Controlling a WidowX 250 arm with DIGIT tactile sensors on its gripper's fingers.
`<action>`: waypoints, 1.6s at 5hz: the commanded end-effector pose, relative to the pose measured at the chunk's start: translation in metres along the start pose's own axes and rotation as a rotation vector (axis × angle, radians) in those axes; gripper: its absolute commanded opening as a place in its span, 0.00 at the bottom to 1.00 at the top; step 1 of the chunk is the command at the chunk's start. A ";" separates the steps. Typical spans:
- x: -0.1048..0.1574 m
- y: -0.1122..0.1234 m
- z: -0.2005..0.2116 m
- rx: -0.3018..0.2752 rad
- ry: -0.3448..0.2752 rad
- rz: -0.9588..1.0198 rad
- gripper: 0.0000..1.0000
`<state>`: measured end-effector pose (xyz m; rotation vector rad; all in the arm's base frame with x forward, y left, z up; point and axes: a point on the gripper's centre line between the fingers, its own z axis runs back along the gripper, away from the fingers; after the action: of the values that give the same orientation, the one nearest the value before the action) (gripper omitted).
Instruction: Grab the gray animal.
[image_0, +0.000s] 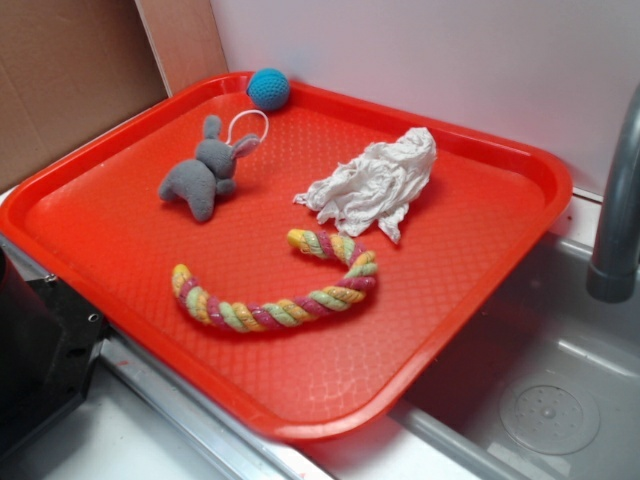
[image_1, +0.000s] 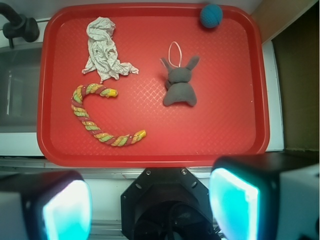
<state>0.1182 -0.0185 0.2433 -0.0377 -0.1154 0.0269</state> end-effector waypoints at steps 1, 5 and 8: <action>0.000 0.000 0.000 0.000 0.000 0.000 1.00; -0.001 0.004 -0.014 -0.006 -0.113 0.038 1.00; 0.043 0.039 -0.093 -0.033 -0.103 0.063 1.00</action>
<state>0.1674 0.0170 0.1497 -0.0753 -0.2007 0.0918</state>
